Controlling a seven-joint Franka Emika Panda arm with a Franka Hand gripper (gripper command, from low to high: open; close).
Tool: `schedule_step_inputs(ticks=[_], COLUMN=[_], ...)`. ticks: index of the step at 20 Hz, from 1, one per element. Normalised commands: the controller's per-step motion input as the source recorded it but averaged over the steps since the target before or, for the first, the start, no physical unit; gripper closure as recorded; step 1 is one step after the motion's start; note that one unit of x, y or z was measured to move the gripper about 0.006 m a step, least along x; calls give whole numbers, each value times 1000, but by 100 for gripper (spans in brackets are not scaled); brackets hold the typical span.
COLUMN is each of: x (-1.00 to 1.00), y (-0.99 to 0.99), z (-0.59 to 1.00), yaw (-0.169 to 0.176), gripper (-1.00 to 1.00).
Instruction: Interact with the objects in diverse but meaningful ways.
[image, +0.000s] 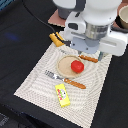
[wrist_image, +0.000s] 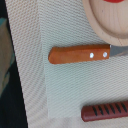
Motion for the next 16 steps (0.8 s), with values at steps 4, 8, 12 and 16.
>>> schedule_step_inputs(ticks=[4,8,12,16], x=[-149,-148,-264,-201], y=[0,0,-89,-211], z=[-8,-46,-236,-283], yaw=[370,370,295,180], gripper=[-100,-100,-100,-100])
